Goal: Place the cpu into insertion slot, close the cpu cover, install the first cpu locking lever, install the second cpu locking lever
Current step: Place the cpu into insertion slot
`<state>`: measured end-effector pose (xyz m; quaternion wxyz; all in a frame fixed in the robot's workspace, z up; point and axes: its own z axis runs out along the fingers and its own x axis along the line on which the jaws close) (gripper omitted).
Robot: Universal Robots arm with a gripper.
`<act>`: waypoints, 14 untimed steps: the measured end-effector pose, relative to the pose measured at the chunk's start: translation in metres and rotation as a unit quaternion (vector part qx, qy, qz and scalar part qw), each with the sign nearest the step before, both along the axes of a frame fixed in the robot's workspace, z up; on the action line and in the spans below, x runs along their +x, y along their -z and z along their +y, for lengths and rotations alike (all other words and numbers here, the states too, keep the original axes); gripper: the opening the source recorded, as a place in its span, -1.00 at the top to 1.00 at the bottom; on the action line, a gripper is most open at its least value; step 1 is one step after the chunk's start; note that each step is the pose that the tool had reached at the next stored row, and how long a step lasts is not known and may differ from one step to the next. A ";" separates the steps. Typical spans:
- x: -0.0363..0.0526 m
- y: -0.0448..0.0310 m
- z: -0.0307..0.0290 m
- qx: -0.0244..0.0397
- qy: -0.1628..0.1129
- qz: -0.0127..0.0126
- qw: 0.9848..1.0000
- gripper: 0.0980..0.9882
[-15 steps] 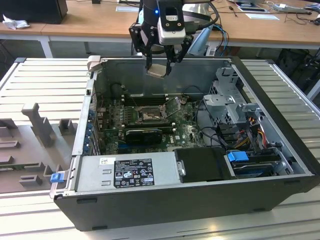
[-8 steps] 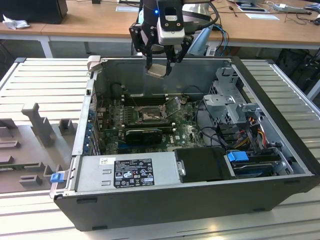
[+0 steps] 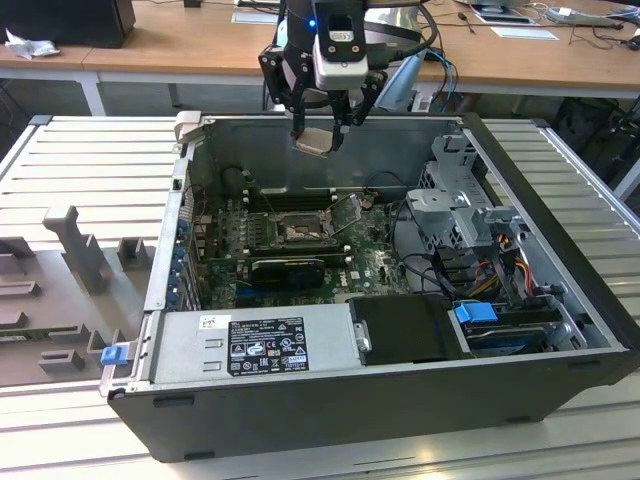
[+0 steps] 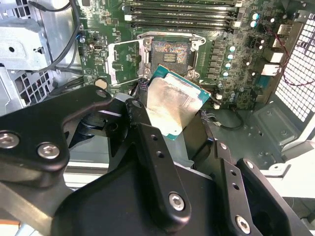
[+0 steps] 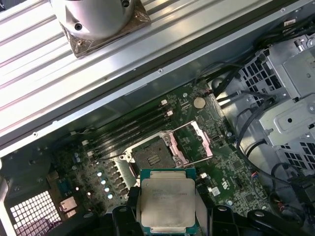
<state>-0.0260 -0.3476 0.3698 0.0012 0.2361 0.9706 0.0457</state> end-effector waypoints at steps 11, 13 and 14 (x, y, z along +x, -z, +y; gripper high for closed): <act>0.0000 0.0000 0.0000 0.000 0.011 0.000 1.000 0.02; 0.0000 0.0000 0.0000 0.000 0.013 0.000 1.000 0.02; 0.0000 0.0000 0.0000 0.000 0.014 0.000 1.000 0.02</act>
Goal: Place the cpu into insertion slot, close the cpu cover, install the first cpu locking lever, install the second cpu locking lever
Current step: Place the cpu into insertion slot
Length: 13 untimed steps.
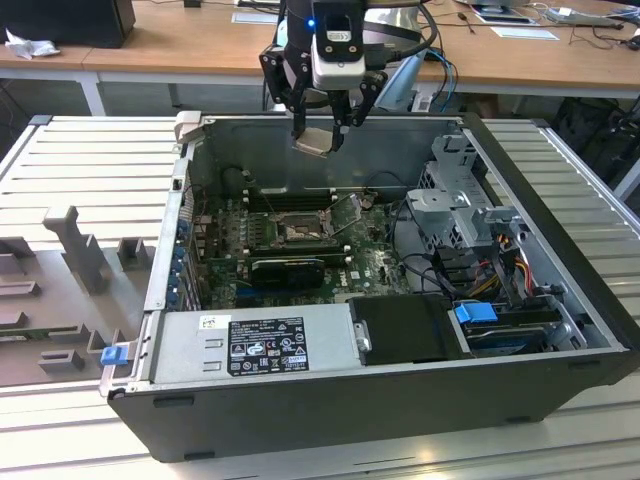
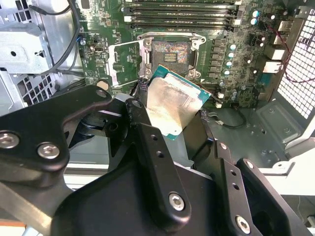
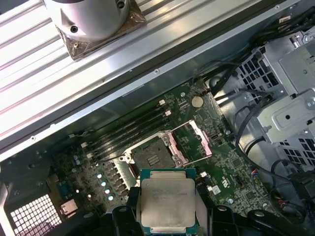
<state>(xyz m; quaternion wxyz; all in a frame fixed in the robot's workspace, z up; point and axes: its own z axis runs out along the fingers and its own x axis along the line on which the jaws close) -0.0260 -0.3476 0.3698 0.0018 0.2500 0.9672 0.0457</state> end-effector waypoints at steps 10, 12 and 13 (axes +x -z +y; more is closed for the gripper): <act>0.0000 0.0000 0.0000 0.000 0.012 0.000 1.000 0.02; 0.0000 0.0000 0.0000 0.000 0.014 0.000 1.000 0.02; 0.0000 0.0000 0.0000 0.000 0.015 0.000 1.000 0.02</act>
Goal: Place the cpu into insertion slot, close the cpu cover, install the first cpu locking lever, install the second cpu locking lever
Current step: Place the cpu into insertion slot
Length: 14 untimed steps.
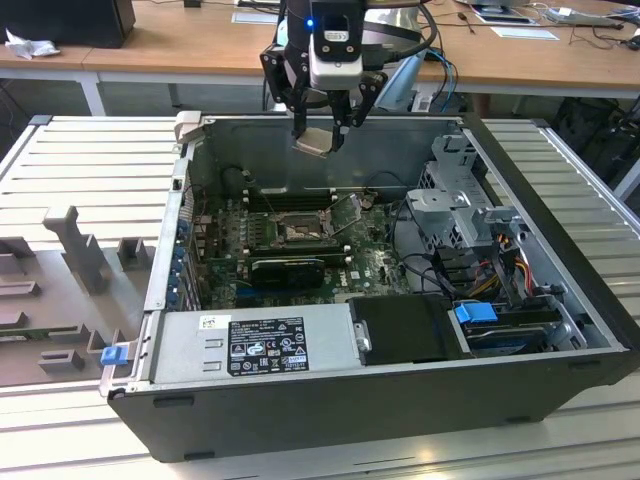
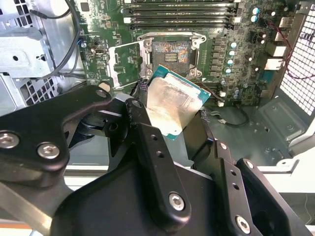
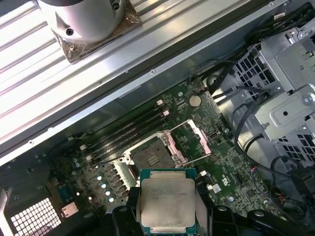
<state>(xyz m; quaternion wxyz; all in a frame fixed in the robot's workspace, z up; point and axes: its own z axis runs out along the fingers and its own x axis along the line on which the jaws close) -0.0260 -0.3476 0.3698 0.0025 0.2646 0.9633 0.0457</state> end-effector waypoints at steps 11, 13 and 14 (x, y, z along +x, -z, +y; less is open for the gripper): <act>0.0000 0.0002 0.0000 0.000 0.040 0.000 0.999 0.02; 0.0000 0.0004 0.0000 0.000 0.063 0.000 0.998 0.02; 0.0000 0.0006 0.0000 0.000 0.071 0.000 0.997 0.02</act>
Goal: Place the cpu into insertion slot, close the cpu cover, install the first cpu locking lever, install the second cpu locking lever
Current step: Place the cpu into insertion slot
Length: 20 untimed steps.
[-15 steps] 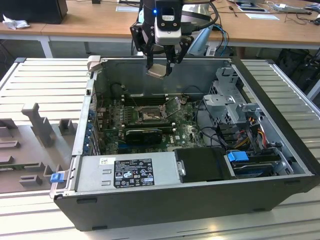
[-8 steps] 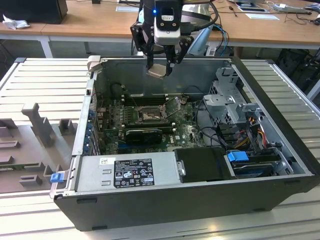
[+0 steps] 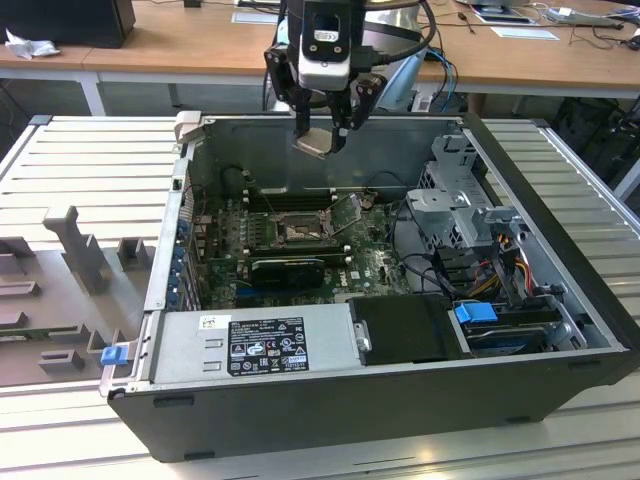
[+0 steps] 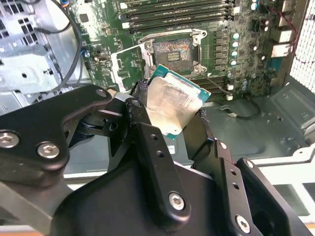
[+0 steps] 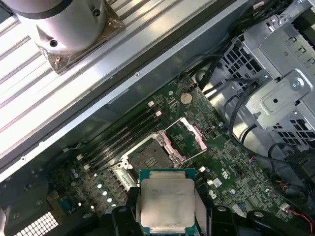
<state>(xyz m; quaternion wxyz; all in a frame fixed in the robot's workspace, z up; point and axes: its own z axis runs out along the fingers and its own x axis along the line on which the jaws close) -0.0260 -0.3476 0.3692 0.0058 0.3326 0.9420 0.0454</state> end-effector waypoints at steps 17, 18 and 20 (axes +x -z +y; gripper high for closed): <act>-0.0001 0.0044 0.0000 0.000 0.074 0.000 0.997 0.02; -0.0001 0.0049 0.0000 0.000 0.074 0.000 0.997 0.02; -0.0001 0.0053 0.0000 0.000 0.074 0.000 0.997 0.02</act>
